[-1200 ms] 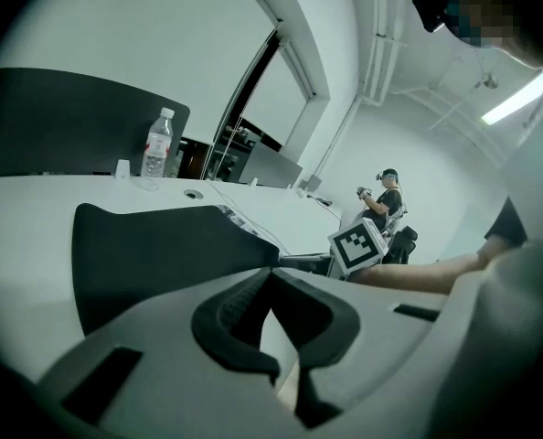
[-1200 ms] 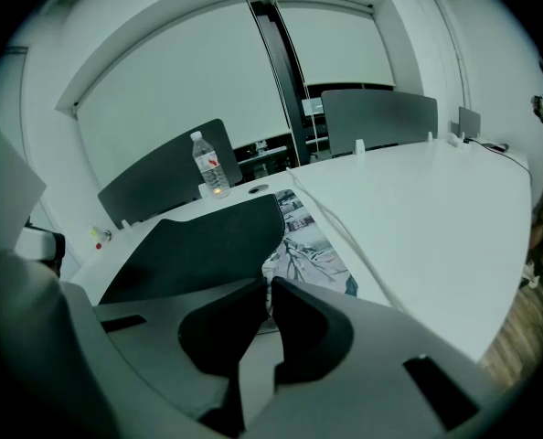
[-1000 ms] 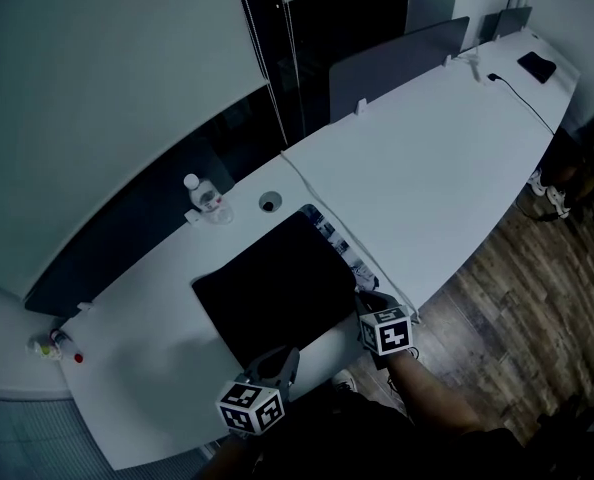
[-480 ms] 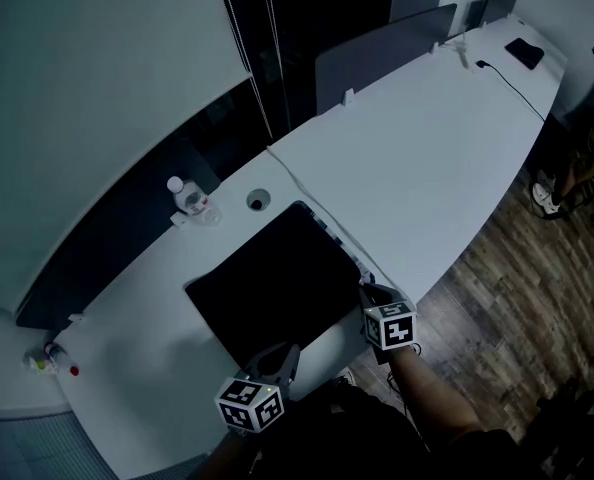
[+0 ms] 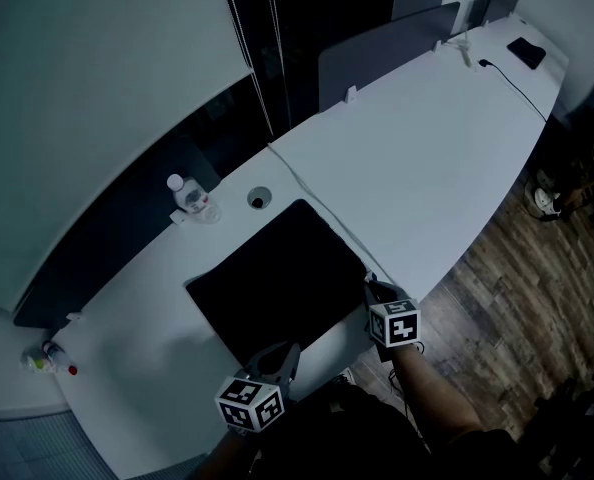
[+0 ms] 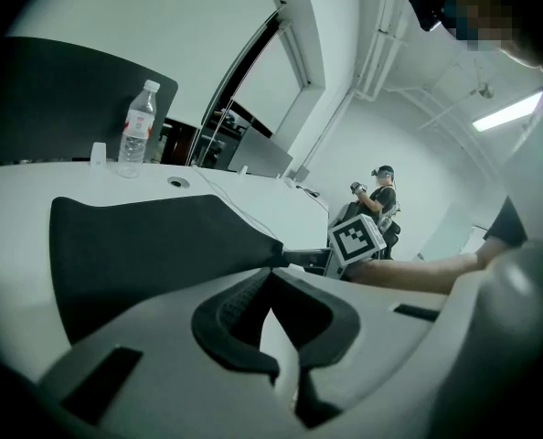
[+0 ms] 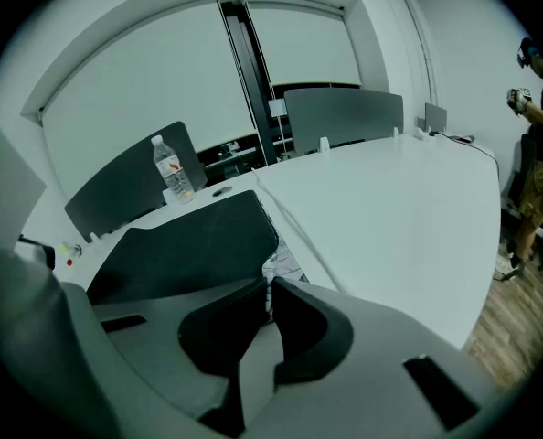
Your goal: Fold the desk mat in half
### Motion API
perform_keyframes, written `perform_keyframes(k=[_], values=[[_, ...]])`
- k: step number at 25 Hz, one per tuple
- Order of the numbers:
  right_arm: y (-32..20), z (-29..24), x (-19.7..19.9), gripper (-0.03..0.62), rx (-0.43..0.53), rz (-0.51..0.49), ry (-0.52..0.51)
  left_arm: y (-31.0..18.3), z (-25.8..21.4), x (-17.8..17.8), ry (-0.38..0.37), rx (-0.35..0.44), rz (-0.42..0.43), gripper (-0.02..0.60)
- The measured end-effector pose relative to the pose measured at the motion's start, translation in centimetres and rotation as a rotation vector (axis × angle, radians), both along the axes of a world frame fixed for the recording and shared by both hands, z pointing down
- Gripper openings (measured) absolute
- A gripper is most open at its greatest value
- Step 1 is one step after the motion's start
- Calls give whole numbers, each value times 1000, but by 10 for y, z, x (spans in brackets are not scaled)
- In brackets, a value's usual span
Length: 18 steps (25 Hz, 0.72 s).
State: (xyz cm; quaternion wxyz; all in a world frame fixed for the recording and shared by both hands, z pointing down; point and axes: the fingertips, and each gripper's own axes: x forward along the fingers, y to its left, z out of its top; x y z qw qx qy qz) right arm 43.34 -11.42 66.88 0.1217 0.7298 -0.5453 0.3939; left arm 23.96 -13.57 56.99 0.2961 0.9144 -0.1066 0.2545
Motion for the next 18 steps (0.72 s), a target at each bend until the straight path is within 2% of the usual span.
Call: perform_keyframes(k=[18], values=[[-1, 5, 3, 41, -11, -48, -6, 13, -4, -7, -7, 13, -40, 6]])
